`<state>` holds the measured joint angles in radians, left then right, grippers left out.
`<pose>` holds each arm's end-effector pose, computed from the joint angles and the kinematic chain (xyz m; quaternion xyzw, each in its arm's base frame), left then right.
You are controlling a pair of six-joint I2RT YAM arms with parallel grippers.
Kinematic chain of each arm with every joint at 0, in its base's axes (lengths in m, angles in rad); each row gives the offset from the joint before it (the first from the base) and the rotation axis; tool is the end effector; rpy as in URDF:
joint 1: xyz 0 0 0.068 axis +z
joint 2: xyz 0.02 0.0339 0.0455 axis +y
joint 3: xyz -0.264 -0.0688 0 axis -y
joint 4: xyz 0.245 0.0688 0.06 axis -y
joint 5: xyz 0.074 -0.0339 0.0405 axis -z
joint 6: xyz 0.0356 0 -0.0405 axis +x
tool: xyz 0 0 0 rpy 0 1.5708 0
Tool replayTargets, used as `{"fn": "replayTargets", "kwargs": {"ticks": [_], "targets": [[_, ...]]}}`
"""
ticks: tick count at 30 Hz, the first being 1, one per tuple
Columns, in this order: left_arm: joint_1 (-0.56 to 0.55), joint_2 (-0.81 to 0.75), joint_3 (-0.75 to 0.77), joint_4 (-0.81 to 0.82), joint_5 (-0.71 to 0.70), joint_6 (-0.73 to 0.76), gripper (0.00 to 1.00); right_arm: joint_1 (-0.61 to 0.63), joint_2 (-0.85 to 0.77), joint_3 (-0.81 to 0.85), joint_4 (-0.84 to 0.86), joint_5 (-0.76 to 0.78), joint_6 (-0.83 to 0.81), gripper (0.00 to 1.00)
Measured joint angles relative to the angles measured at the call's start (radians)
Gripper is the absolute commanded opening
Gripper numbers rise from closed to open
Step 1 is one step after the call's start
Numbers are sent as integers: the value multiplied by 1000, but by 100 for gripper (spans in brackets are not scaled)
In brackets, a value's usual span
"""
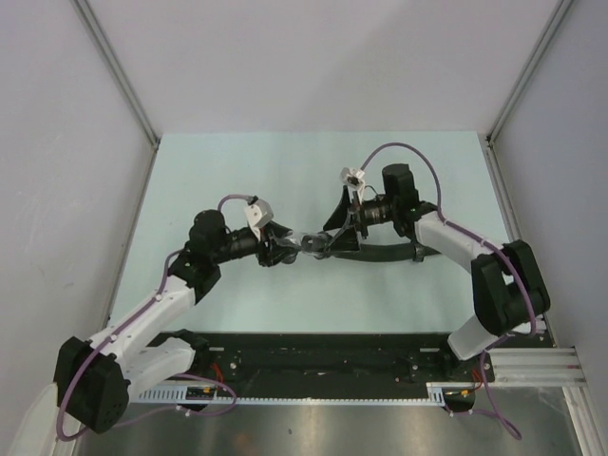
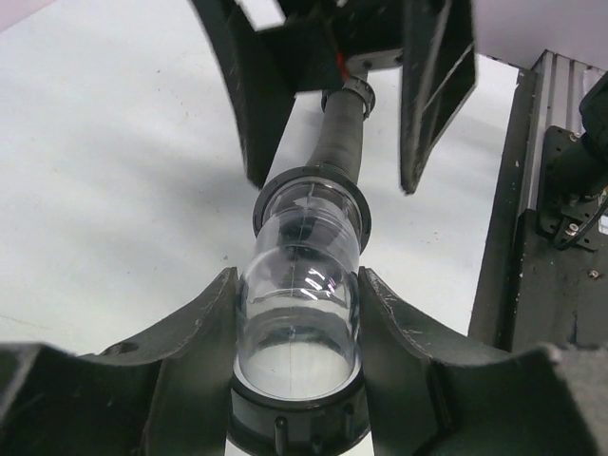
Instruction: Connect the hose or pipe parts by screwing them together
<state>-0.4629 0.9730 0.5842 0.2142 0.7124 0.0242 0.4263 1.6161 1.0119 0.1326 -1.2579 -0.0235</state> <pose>0.1867 -0.1192 0.2768 0.3907 0.6427 -0.3918 0.5299 0.2986 0.1728 0.2488 -0.4533 0.6037 0.5760 0.3135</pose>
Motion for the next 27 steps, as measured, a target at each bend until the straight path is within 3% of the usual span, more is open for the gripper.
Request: {"fn": "replayTargets", "kwargs": {"ticks": [6, 12, 16, 21, 27], "targets": [[13, 28, 1, -18, -29, -126, 0, -5, -115, 14, -202, 161, -103, 100], [80, 50, 23, -22, -38, -366, 0, 47, -250, 10, -294, 487, -174, 100], [117, 60, 30, -26, -57, -523, 1, 138, -372, -51, -195, 732, -245, 100], [139, 62, 38, -71, -84, -719, 0, 253, -519, -240, 15, 940, -397, 100], [159, 77, 92, -156, -106, -863, 0, 472, -568, -404, 155, 1154, -575, 100]]}}
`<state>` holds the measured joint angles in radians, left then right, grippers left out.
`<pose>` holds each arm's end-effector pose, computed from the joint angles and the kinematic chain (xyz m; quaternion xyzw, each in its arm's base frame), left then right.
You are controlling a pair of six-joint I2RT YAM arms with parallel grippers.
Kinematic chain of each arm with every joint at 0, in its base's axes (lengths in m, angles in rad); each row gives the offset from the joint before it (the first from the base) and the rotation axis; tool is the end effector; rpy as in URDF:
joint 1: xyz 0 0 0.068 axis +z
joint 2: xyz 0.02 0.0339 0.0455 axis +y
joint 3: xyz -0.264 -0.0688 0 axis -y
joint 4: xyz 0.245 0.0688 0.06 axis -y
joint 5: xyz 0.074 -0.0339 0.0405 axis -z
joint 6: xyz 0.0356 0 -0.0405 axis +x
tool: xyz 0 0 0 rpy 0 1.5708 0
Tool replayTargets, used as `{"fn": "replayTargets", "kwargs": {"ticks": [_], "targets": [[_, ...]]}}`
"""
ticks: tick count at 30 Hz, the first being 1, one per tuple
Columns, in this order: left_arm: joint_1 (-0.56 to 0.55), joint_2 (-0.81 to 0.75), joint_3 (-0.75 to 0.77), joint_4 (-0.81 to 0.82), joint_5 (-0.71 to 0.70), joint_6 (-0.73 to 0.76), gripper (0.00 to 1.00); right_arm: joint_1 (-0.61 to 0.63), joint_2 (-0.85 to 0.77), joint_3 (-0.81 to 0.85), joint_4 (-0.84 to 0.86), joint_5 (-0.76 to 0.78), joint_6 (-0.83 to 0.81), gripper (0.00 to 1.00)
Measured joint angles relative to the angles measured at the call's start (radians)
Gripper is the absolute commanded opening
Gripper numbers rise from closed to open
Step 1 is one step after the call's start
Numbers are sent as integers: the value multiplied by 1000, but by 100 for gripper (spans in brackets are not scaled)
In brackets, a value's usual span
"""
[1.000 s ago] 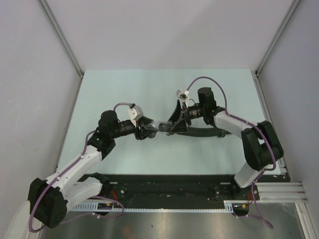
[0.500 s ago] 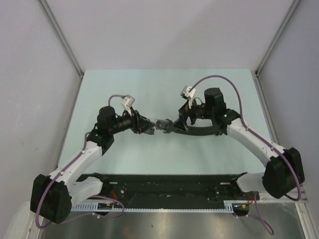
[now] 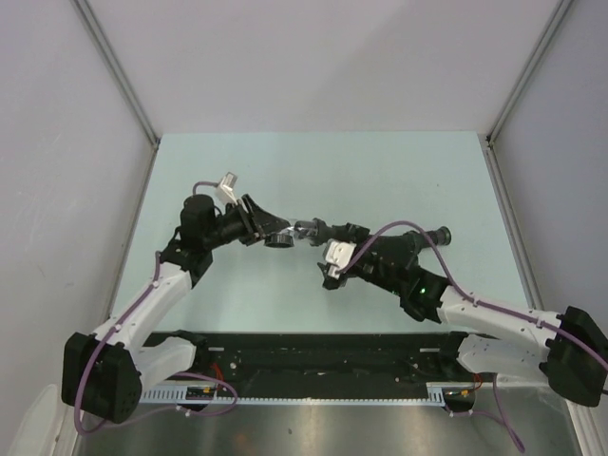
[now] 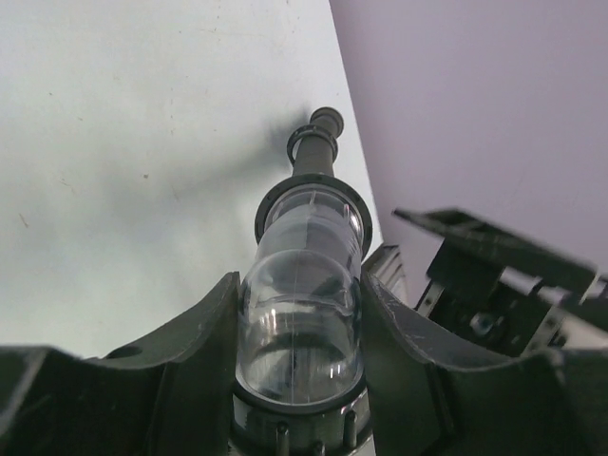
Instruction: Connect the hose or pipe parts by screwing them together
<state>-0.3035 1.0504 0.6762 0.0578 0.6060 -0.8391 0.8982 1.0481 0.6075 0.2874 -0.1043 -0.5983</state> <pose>0.2200 -0.0901 0.2767 -0.0356 0.7916 -0.5061 0.3406 0.1488 0.1928 0.2753 -0.5407 0.5325 0.1362 0.6368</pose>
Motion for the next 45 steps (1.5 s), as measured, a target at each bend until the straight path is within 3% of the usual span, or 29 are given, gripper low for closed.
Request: {"fn": "replayTargets", "kwargs": {"ticks": [4, 12, 17, 18, 24, 27, 33, 38, 45], "targets": [[13, 5, 7, -18, 12, -106, 0, 105, 14, -46, 77, 142, -93, 100], [15, 11, 7, -40, 61, -265, 0, 148, 175, -57, 274, 303, -229, 92], [25, 21, 7, -61, 79, -330, 0, 152, 259, -58, 393, 360, -316, 68], [26, 22, 7, -65, 80, -335, 0, 151, 266, -58, 409, 369, -325, 55], [32, 37, 11, -66, 114, -309, 0, 139, 267, -63, 417, 347, -340, 26], [32, 76, 29, -71, 141, -254, 0, 82, 240, -30, 298, 235, -278, 24], [34, 142, 56, -11, 188, -94, 0, -118, 225, 134, -33, -161, -84, 21], [33, 165, 59, 16, 220, 37, 0, -241, 306, 279, -249, -439, 24, 18], [17, 164, 61, 23, 221, 271, 0, -328, 444, 400, -385, -679, 121, 17]]}}
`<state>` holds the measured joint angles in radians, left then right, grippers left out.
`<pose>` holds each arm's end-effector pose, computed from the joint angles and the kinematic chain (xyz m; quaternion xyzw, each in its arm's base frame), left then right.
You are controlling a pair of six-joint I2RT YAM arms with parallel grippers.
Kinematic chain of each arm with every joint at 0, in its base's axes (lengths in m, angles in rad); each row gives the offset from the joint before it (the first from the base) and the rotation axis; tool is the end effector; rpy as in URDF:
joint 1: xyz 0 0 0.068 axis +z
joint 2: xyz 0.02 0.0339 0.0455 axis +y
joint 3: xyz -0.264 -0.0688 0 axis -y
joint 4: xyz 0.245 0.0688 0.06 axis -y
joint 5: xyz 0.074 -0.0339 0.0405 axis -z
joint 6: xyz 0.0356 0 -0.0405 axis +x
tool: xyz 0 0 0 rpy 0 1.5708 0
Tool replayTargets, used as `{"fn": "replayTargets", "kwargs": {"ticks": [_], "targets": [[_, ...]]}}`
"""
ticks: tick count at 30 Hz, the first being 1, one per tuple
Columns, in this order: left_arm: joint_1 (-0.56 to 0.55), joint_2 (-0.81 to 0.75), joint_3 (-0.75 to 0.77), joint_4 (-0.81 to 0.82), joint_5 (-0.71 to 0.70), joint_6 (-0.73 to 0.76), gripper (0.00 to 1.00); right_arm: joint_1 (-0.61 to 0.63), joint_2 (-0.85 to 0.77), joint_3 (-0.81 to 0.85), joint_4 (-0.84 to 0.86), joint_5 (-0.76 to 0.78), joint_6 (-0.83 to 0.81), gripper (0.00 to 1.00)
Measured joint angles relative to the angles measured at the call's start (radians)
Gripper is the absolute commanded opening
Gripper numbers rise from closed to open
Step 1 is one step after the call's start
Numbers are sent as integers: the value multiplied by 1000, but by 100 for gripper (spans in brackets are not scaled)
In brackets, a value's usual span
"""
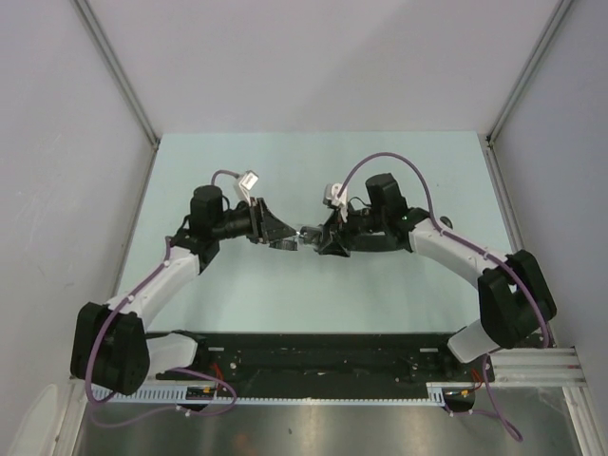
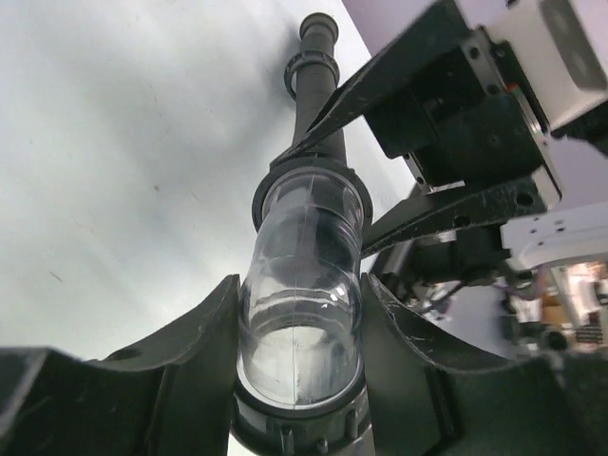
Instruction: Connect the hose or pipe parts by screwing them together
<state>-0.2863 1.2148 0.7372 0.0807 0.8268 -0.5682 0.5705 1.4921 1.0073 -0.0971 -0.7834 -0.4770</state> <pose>0.2455 -0.0996 0.2637 0.1132 0.7862 -0.5146 0.3230 0.2615 0.1977 0.2611 -0.5638 0.6139 0.3562 0.4224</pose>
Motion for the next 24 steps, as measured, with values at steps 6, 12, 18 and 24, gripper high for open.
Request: {"fn": "replayTargets", "kwargs": {"ticks": [6, 12, 18, 24], "targets": [[-46, -55, -6, 18, -35, 212, 0, -58, 99, 29, 38, -211, 161, 20], [-67, -103, -29, 65, -56, 348, 0, -107, 204, 29, 246, -428, 399, 26], [-72, -103, -44, 98, -48, 378, 0, -130, 230, 29, 286, -486, 475, 77], [-93, -96, -56, 100, -101, 382, 0, -143, 174, 37, 166, -407, 465, 100]]}}
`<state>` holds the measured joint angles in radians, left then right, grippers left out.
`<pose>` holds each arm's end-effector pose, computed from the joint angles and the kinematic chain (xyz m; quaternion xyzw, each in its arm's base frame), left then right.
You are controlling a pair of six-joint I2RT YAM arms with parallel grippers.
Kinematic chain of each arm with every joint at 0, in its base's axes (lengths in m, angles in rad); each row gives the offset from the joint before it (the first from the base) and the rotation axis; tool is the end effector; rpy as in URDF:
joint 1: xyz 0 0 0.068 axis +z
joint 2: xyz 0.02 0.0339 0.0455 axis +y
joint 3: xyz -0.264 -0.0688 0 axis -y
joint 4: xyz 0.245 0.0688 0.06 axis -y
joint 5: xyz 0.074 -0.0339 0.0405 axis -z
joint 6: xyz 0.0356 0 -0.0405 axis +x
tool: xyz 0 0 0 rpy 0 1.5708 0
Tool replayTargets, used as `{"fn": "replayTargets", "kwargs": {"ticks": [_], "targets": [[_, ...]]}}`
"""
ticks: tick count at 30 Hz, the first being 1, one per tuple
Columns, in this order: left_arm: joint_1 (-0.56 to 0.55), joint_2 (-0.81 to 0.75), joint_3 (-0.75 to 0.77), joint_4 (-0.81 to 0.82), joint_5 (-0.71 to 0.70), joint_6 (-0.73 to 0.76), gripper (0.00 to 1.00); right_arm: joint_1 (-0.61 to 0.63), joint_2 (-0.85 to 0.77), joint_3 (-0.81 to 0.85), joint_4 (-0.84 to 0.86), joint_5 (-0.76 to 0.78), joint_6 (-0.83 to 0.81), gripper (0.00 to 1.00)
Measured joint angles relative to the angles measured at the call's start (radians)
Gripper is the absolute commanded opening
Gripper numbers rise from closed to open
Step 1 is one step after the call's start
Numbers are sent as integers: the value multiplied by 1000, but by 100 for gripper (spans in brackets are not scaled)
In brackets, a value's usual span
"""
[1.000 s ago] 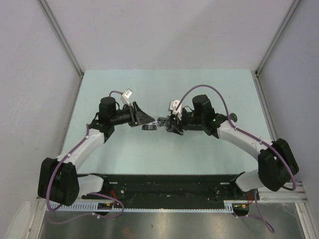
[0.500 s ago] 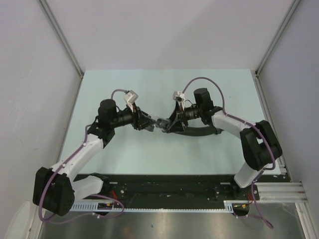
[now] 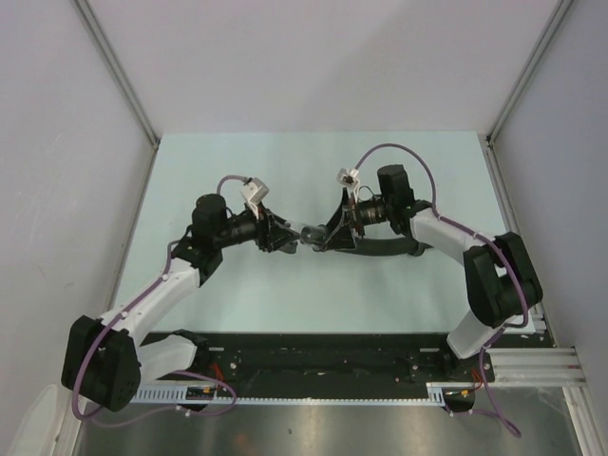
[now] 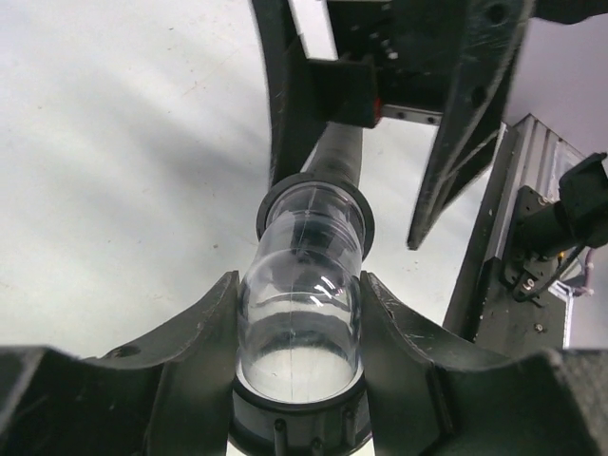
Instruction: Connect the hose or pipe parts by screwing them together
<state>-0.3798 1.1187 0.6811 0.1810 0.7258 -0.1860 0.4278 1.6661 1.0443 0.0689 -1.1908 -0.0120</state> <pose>0.2228 -0.1144 0.2760 0.2874 0.7158 -0.4293 0.4699 0.3079 0.1767 0.2366 -0.4244 0.6460 0.5625 0.2936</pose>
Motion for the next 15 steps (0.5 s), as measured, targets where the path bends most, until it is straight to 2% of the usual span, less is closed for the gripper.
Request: {"fn": "replayTargets", "kwargs": {"ticks": [4, 9, 12, 15], "targets": [[6, 0, -5, -3, -39, -47, 1, 0, -87, 2, -105, 90, -56, 100], [51, 0, -20, -20, -88, -187, 0, 11, -194, 5, -175, 219, -104, 100], [82, 8, -19, -37, -91, -290, 0, 52, -255, 1, -182, 374, -159, 100], [100, 29, -9, -83, -90, -380, 0, 167, -351, -73, -99, 578, -252, 100]]}}
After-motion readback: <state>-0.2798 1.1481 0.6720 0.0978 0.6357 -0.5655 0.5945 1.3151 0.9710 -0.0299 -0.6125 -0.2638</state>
